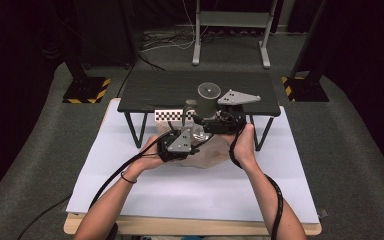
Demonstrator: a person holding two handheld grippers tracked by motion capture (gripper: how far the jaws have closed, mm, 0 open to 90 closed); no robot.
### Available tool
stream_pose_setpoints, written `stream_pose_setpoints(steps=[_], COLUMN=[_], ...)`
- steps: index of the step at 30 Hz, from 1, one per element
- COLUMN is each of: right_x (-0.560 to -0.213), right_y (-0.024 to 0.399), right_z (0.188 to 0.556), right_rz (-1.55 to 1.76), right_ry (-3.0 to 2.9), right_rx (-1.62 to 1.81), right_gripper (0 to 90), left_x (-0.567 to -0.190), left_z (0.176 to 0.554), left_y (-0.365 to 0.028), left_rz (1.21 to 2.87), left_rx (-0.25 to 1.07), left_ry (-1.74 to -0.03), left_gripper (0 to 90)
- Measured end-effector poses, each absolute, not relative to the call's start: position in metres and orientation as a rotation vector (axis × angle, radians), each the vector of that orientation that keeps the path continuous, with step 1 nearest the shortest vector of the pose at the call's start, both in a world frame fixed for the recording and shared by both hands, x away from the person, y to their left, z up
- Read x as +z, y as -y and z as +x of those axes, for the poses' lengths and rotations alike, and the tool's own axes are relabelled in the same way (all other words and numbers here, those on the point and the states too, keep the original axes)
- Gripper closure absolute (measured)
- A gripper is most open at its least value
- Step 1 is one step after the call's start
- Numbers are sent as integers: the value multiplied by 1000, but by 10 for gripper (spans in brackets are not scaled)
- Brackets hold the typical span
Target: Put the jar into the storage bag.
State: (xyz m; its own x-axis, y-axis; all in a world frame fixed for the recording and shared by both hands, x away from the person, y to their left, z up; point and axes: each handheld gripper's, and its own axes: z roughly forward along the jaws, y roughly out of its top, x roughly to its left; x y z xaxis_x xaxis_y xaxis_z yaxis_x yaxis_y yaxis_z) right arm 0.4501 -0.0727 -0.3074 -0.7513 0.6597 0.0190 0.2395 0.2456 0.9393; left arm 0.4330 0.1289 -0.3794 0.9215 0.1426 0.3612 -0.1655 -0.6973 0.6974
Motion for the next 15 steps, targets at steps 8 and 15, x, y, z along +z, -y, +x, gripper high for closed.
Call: stream_pose_setpoints(steps=[8, 15], right_x=[-332, -350], right_y=[65, 63], right_z=[456, 457], right_rz=[854, 862], right_ry=[-2206, -2254], right_rx=[1417, 1354], right_gripper=[300, 300], left_x=[-379, -379], left_z=[433, 433], left_y=[-129, -129], left_rz=[2289, 2288], left_rx=[502, 503], left_ry=[20, 20], left_gripper=[870, 869])
